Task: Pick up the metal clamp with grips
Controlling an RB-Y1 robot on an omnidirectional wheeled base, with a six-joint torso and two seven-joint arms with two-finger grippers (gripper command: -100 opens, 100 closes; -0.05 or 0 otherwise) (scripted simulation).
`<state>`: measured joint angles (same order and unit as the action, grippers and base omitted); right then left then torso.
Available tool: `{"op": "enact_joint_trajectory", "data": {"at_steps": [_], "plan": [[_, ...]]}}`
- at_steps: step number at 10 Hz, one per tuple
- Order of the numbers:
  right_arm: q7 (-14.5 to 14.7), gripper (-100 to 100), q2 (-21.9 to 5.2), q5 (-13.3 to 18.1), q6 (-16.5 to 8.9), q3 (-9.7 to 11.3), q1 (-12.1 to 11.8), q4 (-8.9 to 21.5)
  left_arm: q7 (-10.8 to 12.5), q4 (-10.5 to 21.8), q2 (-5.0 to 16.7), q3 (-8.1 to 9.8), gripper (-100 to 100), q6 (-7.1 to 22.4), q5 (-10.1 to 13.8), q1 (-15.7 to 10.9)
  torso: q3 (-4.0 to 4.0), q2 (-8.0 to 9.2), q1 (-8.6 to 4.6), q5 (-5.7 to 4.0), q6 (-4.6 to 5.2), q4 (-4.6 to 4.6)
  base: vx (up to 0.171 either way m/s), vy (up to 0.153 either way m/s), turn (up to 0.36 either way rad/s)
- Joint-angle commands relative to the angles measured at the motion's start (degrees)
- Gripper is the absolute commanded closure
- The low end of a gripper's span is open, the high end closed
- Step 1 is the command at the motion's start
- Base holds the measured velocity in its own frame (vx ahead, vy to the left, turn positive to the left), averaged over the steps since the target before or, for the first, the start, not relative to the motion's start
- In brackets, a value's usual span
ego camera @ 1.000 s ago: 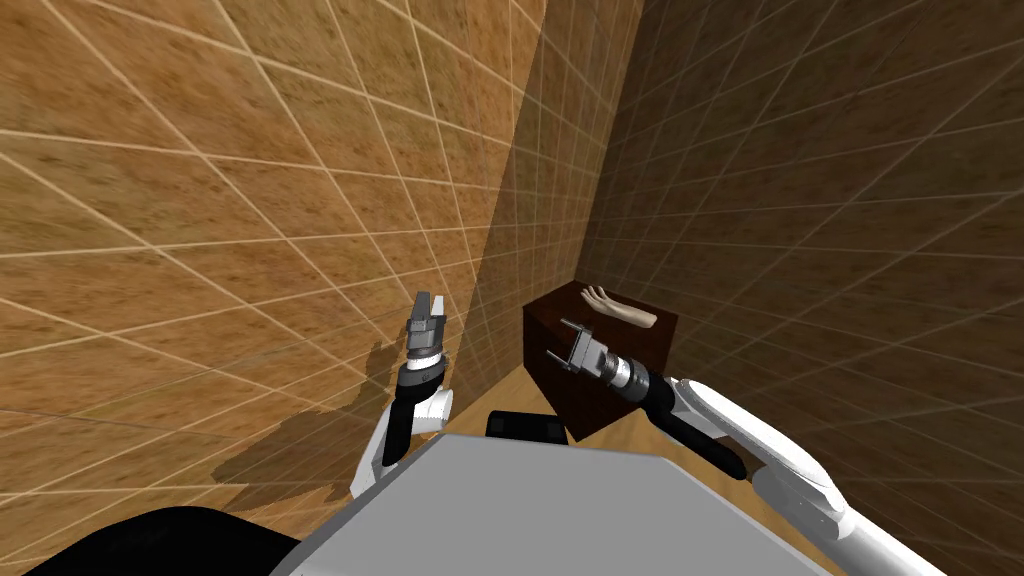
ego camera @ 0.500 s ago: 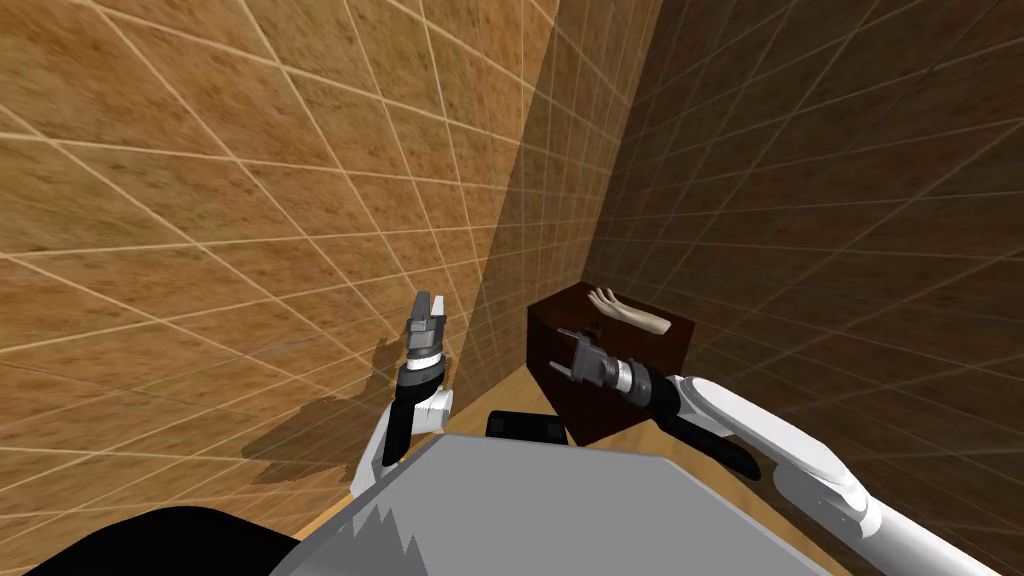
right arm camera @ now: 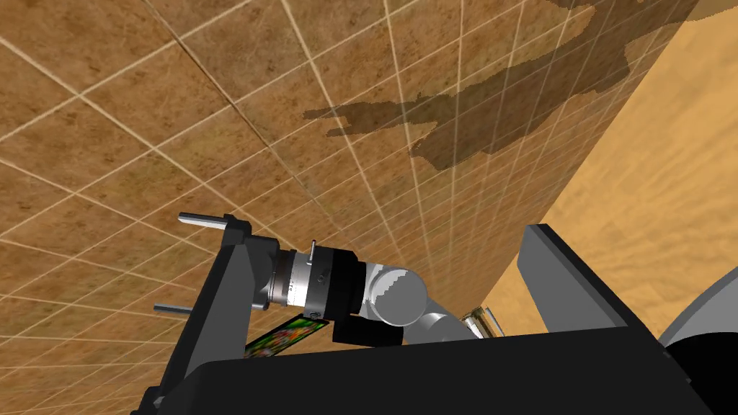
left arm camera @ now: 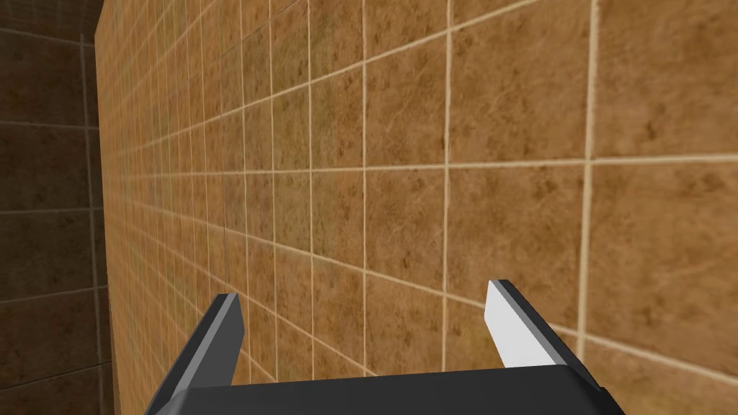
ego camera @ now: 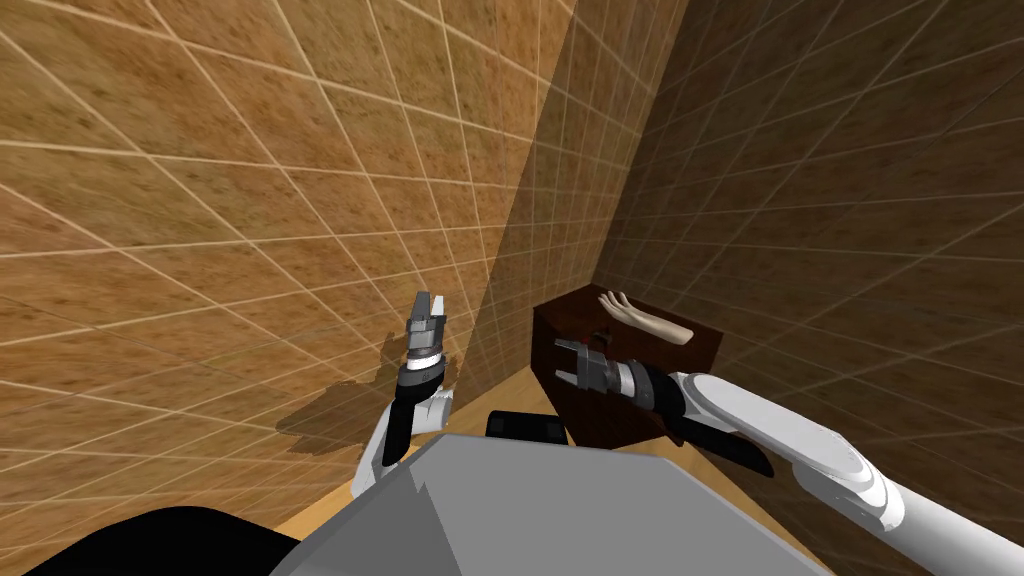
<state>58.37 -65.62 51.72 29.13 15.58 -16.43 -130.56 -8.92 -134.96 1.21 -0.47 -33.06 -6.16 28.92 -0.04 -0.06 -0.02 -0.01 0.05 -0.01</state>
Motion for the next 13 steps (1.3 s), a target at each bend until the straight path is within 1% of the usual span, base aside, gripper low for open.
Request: {"op": "enact_joint_trajectory", "data": {"at_steps": [1,2,3,4,5,6,7,8,9,10,11,12,13], "plan": [[2.9,-100,-1.8,1.5,0.2,0.6,0.2,0.3,0.0,0.0,0.0,0.00,0,0.0,0.0,0.0,0.00,0.00,0.00,0.00,0.00,0.00,0.007,-0.008,0.003],[3.3,-100,-1.8,1.5,0.2,0.6,0.2,0.3,0.0,0.0,0.0,0.00,0,0.0,0.0,0.0,0.01,0.02,0.00,-0.01,0.02,0.00,0.001,-0.001,-0.017],[5.6,-100,-4.5,4.0,0.5,1.9,1.1,0.2,0.0,0.0,0.0,0.00,0,0.0,0.0,0.0,0.03,0.05,0.02,-0.01,0.02,0.01,0.007,-0.003,0.218],[7.1,-100,-6.0,5.7,0.5,1.9,1.1,0.2,0.0,0.0,0.0,0.00,0,0.0,0.0,0.0,0.01,0.02,0.03,0.00,-0.04,0.00,0.011,-0.014,0.136],[8.7,-100,-6.4,5.8,0.5,1.9,1.1,0.2,0.0,0.0,0.0,0.00,0,0.0,0.0,0.0,0.00,0.01,-0.01,-0.01,0.01,0.00,0.008,-0.008,0.003],[10.3,-100,-8.9,8.4,0.9,3.2,1.9,0.0,0.0,0.0,0.0,0.00,0,0.0,0.0,0.0,0.01,0.02,0.00,-0.01,0.02,0.01,0.013,-0.004,0.185],[12.1,-100,-10.4,9.8,0.9,3.2,1.9,0.0,0.0,0.0,0.0,0.00,0,0.0,0.0,0.0,0.00,0.00,0.02,0.00,-0.03,0.00,0.013,-0.013,0.160],[13.7,-100,-11.0,10.2,0.9,3.2,1.9,0.0,0.0,0.0,0.0,0.00,0,0.0,0.0,0.0,-0.01,-0.01,0.00,-0.01,0.00,0.00,0.006,-0.010,0.010],[14.1,-100,-11.0,10.2,0.9,3.2,1.9,0.0,0.0,0.0,0.0,0.00,0,0.0,0.0,0.0,0.01,0.02,0.00,-0.01,0.03,0.01,0.001,-0.002,-0.022],[16.4,-100,-13.7,13.0,1.2,4.5,2.8,-0.2,0.0,0.0,0.0,0.00,0,0.0,0.0,0.0,0.03,0.05,0.02,-0.01,0.03,0.01,0.010,-0.007,0.248],[18.1,-100,-15.3,14.5,1.2,4.5,2.8,-0.2,0.0,0.0,0.0,0.00,0,0.0,0.0,0.0,0.01,0.01,0.02,0.00,-0.04,0.00,0.011,-0.019,0.128],[19.5,-100,-15.5,14.6,1.2,4.5,2.8,-0.2,0.0,0.0,0.0,0.00,0,0.0,0.0,0.0,0.00,0.00,-0.02,-0.01,0.02,0.00,0.005,-0.009,-0.021],[21.3,-100,-18.1,17.0,1.5,5.7,3.6,-0.4,0.0,0.0,0.0,0.00,0,0.0,0.0,0.0,0.02,0.03,0.00,-0.02,0.04,0.01,0.011,-0.007,0.210]]}}
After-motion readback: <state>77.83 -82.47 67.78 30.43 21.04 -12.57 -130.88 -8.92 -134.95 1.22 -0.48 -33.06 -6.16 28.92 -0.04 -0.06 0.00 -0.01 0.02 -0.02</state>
